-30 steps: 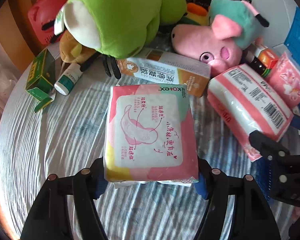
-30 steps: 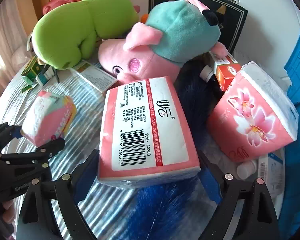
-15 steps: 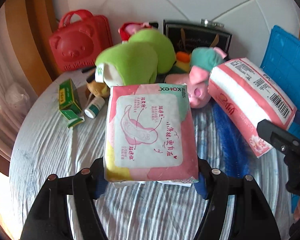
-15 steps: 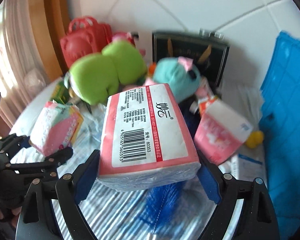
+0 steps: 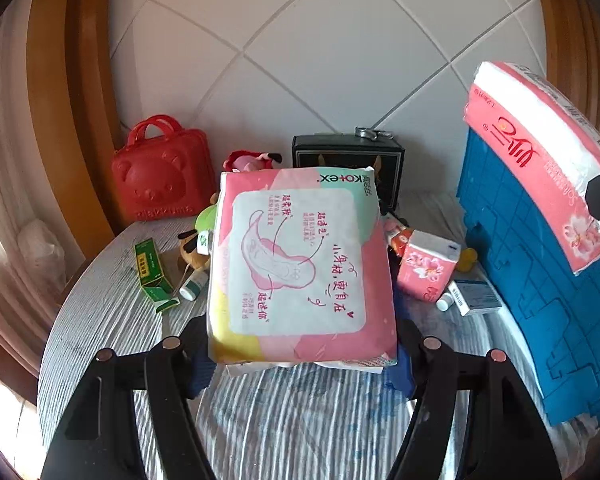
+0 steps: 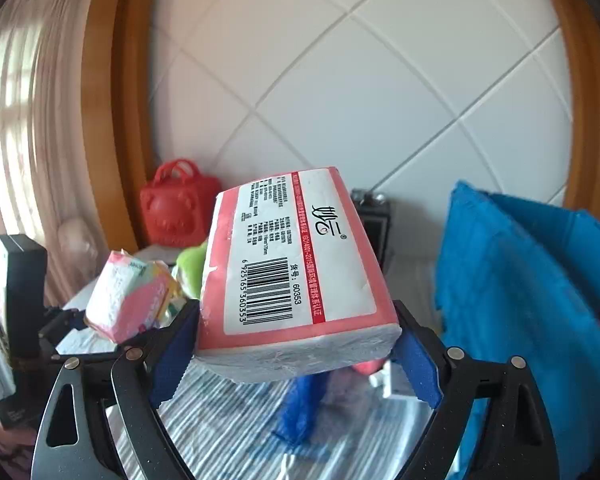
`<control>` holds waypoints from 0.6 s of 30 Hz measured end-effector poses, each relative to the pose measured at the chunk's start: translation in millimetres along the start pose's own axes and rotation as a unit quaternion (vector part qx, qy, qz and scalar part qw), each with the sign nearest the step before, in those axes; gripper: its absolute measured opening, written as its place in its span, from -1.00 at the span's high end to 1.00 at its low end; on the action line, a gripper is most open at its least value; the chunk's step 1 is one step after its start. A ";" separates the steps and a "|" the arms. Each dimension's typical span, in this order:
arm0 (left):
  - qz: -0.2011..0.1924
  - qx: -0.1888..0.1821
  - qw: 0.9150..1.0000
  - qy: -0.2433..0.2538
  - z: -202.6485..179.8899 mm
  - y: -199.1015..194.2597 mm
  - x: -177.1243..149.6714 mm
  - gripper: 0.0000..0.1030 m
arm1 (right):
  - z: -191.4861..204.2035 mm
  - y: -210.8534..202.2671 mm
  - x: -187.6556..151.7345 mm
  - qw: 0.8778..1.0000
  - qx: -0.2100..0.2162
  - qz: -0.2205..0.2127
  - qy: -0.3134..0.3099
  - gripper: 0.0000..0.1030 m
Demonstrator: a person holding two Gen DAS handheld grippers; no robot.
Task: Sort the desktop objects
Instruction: 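Carry the pad pack and tissue pack over the crate and open both tools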
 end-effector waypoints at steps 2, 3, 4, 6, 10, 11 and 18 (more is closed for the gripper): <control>-0.014 -0.011 1.000 0.003 -15.1 -14.1 7.9 -0.32 | -9.7 -21.2 7.5 1.000 -0.011 -0.020 0.001 -0.76; -0.021 -0.018 1.000 0.005 -24.5 -21.0 12.4 -0.32 | -16.4 -37.0 11.7 0.999 -0.020 -0.031 0.003 -0.76; -0.028 -0.027 0.999 0.008 -35.5 -28.2 17.2 -0.32 | -22.0 -48.0 14.5 0.999 -0.027 -0.039 0.004 -0.76; -0.040 -0.038 0.998 0.013 -57.3 -42.8 25.7 -0.32 | -40.3 -72.8 20.3 0.997 -0.044 -0.058 0.009 -0.76; -0.057 -0.071 0.995 0.028 -111.2 -65.2 41.5 -0.32 | -82.1 -114.3 25.6 0.993 -0.084 -0.081 0.016 -0.76; -0.061 -0.081 0.994 0.031 -127.1 -72.0 45.5 -0.32 | -92.9 -122.8 26.2 0.992 -0.095 -0.085 0.018 -0.76; -0.076 -0.150 0.985 0.042 -239.6 -121.9 66.7 -0.32 | -189.4 -194.6 23.6 0.977 -0.182 -0.103 0.027 -0.76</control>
Point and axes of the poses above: each gripper's, at about its wrist camera, not at the fingertips, and y roughly the way its jaws point, z to its left, x to its top, the point moved 10 cm from there along y, roughly the way its jaws point, and after that the axes turned 8 degrees about x, right-handed, at the moved point
